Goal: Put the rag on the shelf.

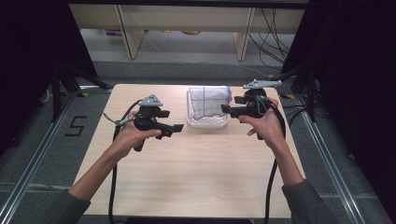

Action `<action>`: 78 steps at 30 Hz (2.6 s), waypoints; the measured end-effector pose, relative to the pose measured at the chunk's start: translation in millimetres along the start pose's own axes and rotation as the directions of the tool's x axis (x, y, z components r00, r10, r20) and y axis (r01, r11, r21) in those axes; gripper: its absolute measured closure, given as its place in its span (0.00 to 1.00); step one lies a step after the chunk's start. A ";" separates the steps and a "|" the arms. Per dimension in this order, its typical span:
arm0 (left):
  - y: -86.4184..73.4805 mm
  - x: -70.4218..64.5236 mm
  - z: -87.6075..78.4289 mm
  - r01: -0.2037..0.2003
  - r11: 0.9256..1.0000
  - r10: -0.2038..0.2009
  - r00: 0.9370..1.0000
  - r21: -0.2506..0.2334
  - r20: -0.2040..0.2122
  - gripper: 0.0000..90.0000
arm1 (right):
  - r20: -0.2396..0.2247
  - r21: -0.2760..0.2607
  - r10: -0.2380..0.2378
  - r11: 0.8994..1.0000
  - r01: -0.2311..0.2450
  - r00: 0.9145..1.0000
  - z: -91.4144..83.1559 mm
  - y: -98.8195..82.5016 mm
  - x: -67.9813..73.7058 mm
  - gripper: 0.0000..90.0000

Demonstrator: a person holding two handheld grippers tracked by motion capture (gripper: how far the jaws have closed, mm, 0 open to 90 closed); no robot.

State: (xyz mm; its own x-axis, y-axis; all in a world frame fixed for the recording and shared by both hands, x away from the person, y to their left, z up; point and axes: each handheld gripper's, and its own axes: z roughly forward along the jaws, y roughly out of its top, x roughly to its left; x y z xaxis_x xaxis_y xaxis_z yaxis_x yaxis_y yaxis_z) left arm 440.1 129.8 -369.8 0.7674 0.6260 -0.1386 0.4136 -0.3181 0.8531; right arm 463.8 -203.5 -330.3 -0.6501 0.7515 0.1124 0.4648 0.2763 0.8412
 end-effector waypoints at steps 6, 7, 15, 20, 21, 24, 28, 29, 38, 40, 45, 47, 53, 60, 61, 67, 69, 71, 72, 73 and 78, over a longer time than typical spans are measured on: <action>-13.3 -7.2 -0.5 0.009 1.000 -0.008 1.000 -0.008 0.015 0.20 | -0.029 -0.016 0.024 1.000 -0.025 0.999 1.9 -18.4 1.3 0.36; -16.1 -8.0 -0.2 0.003 1.000 -0.003 1.000 -0.006 0.020 0.20 | -0.037 -0.017 0.020 1.000 -0.020 0.999 2.6 -21.2 0.7 0.36; -33.0 -9.8 1.2 0.014 1.000 -0.014 0.999 0.003 0.031 0.20 | -0.045 -0.008 0.030 1.000 -0.031 0.999 2.6 -40.5 8.4 0.36; -43.2 -12.3 3.0 0.017 1.000 -0.017 0.999 0.004 0.031 0.20 | -0.052 0.004 0.031 1.000 -0.030 0.998 1.1 -52.3 10.2 0.33; -44.8 -12.7 3.2 0.012 1.000 -0.013 0.999 0.005 0.032 0.20 | -0.047 -0.004 0.039 0.999 -0.040 0.998 0.9 -55.6 10.4 0.33; -48.4 -14.4 3.8 0.008 1.000 -0.009 0.999 0.007 0.037 0.20 | -0.054 0.002 0.039 0.999 -0.039 0.998 0.4 -62.2 9.9 0.32; -52.7 -18.7 2.6 -0.002 1.000 0.002 0.999 0.006 0.034 0.20 | -0.059 0.013 0.060 0.998 -0.059 0.996 0.3 -73.6 8.9 0.32; -56.8 -19.6 2.0 -0.002 1.000 0.002 0.999 -0.004 0.045 0.20 | -0.056 0.012 0.077 0.997 -0.077 0.995 1.8 -79.4 9.3 0.32; -89.1 -22.8 1.7 -0.003 1.000 0.002 0.999 0.030 0.035 0.20 | -0.079 0.041 0.064 0.997 -0.061 0.995 4.4 -95.2 14.8 0.32; -98.5 -22.5 1.3 -0.003 0.999 0.002 1.000 0.042 0.017 0.20 | -0.098 0.057 0.067 0.996 -0.062 0.993 7.5 -98.6 16.1 0.33; -123.1 -23.1 -5.8 0.008 0.998 -0.008 1.000 0.060 -0.002 0.20 | -0.124 0.089 0.074 0.994 -0.063 0.990 18.3 -110.5 14.7 0.31; -125.6 -22.9 -7.3 0.014 0.998 -0.014 1.000 0.061 -0.009 0.20 | -0.119 0.089 0.070 0.994 -0.059 0.990 18.8 -112.0 15.5 0.31; -138.5 -25.2 -13.0 0.021 0.998 -0.021 1.000 0.062 -0.010 0.20 | -0.126 0.118 0.084 0.991 -0.069 0.988 24.9 -123.3 27.6 0.31; -150.6 -28.0 -12.4 0.006 0.996 -0.005 1.000 0.094 -0.010 0.20 | -0.131 0.140 0.072 0.989 -0.053 0.989 23.4 -137.5 41.0 0.31; -151.3 -29.6 -12.9 0.000 0.995 0.001 1.000 0.096 -0.007 0.20 | -0.135 0.139 0.079 0.989 -0.060 0.988 23.2 -139.7 43.1 0.31; -157.5 -41.2 -17.2 -0.016 0.995 0.017 1.000 0.099 -0.007 0.20 | -0.122 0.136 0.040 0.990 -0.023 0.992 17.8 -150.5 48.3 0.31; -160.1 -44.7 -18.6 -0.026 0.994 0.027 1.000 0.109 -0.003 0.20 | -0.145 0.142 0.063 0.989 -0.042 0.987 15.8 -154.9 51.6 0.31; -162.0 -47.3 -19.1 -0.028 0.994 0.029 1.000 0.108 -0.010 0.20 | -0.145 0.139 0.053 0.990 -0.033 0.988 11.8 -159.4 53.4 0.31; -162.6 -47.5 -20.5 -0.041 0.991 0.041 0.999 0.125 -0.002 0.20 | -0.152 0.141 0.054 0.990 -0.032 0.987 9.7 -161.8 54.3 0.31; -164.0 -49.9 -19.9 -0.028 0.993 0.028 1.000 0.112 -0.002 0.20 | -0.153 0.146 0.069 0.988 -0.046 0.986 7.3 -164.3 57.4 0.31; -168.9 -55.5 -22.4 -0.030 0.991 0.028 1.000 0.128 0.014 0.19 | -0.143 0.162 0.071 0.986 -0.047 0.987 -2.5 -176.0 62.0 0.31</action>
State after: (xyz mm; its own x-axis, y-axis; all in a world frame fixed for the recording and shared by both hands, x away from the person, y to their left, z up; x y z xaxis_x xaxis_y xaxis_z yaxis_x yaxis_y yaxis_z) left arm 316.7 164.8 -494.9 0.7856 0.6067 -0.1216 0.4497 -0.4249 0.7857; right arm 340.2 -207.1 -470.1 -0.6948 0.6758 0.2460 0.5861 0.3338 0.7383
